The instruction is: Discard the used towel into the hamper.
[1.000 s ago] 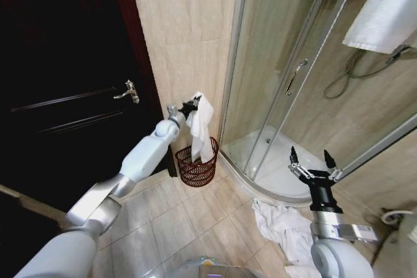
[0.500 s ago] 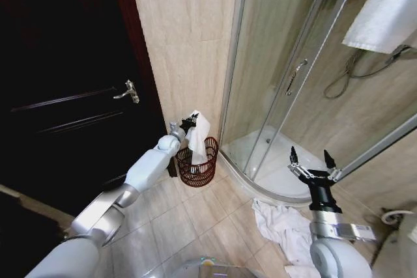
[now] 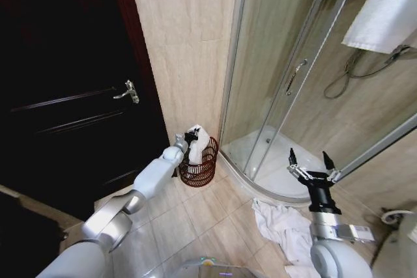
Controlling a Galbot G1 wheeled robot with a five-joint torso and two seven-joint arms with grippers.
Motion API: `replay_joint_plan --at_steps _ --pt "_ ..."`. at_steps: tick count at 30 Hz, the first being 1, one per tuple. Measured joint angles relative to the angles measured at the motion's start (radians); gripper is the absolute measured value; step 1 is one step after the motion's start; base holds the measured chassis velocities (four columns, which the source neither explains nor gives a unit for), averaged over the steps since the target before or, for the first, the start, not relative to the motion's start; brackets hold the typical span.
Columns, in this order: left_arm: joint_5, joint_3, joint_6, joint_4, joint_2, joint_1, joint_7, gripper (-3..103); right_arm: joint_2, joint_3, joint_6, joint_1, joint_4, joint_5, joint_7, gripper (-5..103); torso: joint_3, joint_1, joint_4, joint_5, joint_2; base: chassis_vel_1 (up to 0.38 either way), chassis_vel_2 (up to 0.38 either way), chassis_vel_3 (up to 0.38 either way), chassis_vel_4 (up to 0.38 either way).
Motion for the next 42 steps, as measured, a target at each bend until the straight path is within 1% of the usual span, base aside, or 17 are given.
replay_joint_plan --at_steps 6,14,17,24,29,36,42 --pt "0.021 -0.004 -0.006 0.008 -0.009 0.034 0.019 2 0.002 0.000 0.003 -0.010 0.004 -0.001 -0.012 100 0.000 0.000 0.0001 0.0000 0.000 0.000 0.000 0.000 0.000" --pt "0.034 -0.003 -0.007 0.007 -0.017 0.057 0.017 2 0.020 -0.018 0.038 -0.035 0.002 -0.009 -0.060 100 0.000 0.000 -0.0001 -0.0001 0.000 -0.013 0.013 0.015 -0.011" --pt "0.035 -0.004 -0.007 0.004 -0.017 0.062 0.016 2 0.024 -0.027 0.043 -0.035 0.000 -0.018 -0.067 100 0.000 0.000 0.0000 -0.0001 0.000 -0.066 0.075 0.077 -0.056" --pt "0.035 -0.012 -0.008 -0.002 -0.011 0.070 0.014 2 0.025 -0.042 0.049 -0.025 -0.006 -0.034 -0.068 100 0.000 0.000 0.0002 0.0000 0.000 -0.082 0.085 0.094 -0.089" --pt "0.035 -0.014 -0.009 -0.017 -0.003 0.083 0.014 2 0.029 -0.056 0.073 -0.009 -0.023 -0.056 -0.036 100 0.000 0.001 -0.0001 0.0000 0.000 -0.075 0.079 0.071 -0.074" --pt "0.049 -0.006 -0.007 -0.010 0.005 0.095 0.022 2 0.037 -0.066 0.074 -0.014 -0.030 -0.065 -0.056 100 0.000 0.000 0.0002 -0.0002 0.000 -0.054 0.038 0.046 -0.035" --pt "0.064 0.001 -0.007 -0.002 -0.003 0.106 0.025 2 0.037 -0.077 0.076 -0.016 -0.031 -0.074 -0.059 100 0.000 -0.001 -0.0003 -0.0002 0.000 -0.089 0.083 0.068 -0.086"
